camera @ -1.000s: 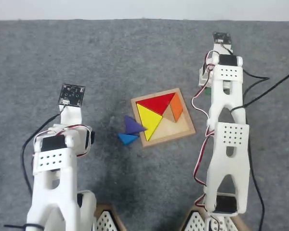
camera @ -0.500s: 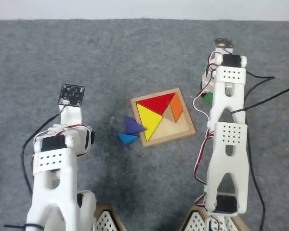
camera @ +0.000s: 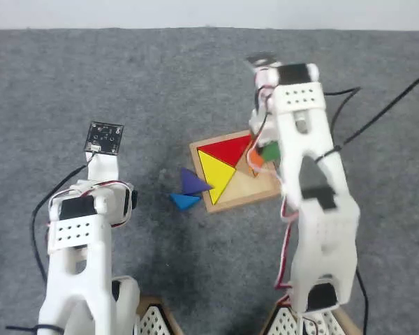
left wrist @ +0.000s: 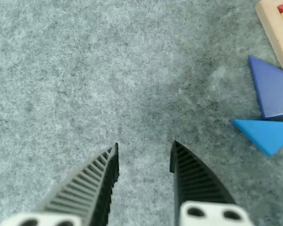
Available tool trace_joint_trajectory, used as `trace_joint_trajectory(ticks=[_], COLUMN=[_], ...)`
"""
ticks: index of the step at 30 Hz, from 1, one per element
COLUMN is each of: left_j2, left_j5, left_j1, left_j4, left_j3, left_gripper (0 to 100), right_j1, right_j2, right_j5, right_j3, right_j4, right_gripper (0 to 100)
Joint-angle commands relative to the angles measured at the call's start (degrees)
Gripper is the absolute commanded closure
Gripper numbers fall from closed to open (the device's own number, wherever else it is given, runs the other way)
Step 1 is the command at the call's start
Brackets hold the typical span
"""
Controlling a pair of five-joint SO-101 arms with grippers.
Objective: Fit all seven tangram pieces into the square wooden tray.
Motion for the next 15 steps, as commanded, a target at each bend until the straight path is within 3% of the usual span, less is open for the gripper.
trace_joint_trajectory(ticks=[1,5,9,15], left_j2=[-1.4,-1.4,-1.4,-1.4], left_j5=[-0.7,-0.8,-0.8,-0.9], left_j1=[0.3,0.3,0.2,0.2], left_j4=[-0.1,-0.1,-0.1,0.1], left_j3=[-0.6,-0.6,-0.6,-0.6], left_gripper=[82,82,82,82], right_j1=[-5.8,-10.0,-10.1,-10.4], right_j2=[-14.9,-20.7,-20.5,-15.0], right_j5=[5.4,11.8,13.4,13.5], right_j3=[12.0,28.7,43.2,44.0], right_j4=[-3.6,-12.0,-26.5,-32.7], right_gripper=[99.0,99.0,99.0,99.0])
